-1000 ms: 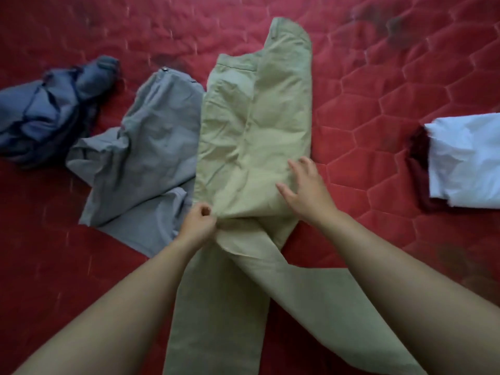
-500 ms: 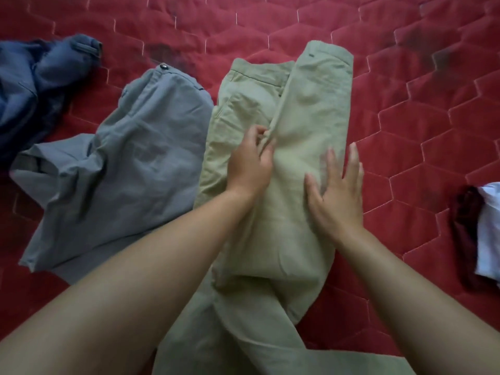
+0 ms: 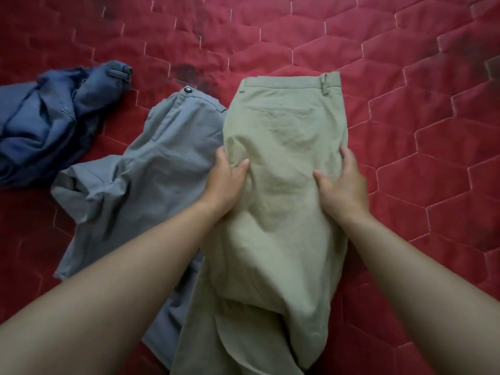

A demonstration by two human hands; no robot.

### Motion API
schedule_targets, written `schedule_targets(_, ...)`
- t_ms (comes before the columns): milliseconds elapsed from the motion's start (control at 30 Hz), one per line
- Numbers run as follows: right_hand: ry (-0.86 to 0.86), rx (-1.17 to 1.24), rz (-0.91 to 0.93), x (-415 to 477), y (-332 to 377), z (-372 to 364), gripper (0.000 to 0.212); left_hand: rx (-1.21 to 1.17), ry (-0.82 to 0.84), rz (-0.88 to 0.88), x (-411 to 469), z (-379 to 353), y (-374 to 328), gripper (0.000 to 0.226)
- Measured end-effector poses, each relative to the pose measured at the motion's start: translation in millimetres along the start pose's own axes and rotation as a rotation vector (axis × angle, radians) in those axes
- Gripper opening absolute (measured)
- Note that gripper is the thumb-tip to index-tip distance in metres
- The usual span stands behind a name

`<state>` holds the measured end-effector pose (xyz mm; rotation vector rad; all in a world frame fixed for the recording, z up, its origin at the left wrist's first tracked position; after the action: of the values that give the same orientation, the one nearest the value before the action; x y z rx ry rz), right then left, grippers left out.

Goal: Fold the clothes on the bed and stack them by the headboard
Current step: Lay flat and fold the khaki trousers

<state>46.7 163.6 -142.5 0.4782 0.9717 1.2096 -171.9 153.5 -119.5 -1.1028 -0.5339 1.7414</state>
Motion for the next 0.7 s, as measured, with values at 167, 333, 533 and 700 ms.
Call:
schedule_targets(167, -0.311, -0.082, 0.257, 12, 25, 94, 0.051, -0.013, -0.195, -0.356, 10, -19, -85, 0.054)
schedule_targets(333, -0.252, -0.273, 0.038, 77, 35, 159, 0.070, 0.194, -0.208, -0.054, 83, -31, -141, 0.076)
schedule_targets(533, 0.018, -0.239, -0.026, -35, -49, 91, 0.068, 0.267, 0.051, -0.115, -9, -77, -60, 0.062)
schedule_targets(700, 0.057, -0.359, -0.064, -140, -118, 68, 0.047, 0.265, 0.135, 0.036, -114, -110, 14, 0.061)
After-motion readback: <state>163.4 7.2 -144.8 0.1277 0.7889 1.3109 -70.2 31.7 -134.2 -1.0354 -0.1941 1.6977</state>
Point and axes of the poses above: each hand's wrist, its own x-axis towards the middle knuckle, its own z-axis out of the back of the hand, y = z × x, the point moved 3 cm from there along x, towards the middle knuckle, and after that the axes turned 11 degrees about y, right-handed, at the moved point
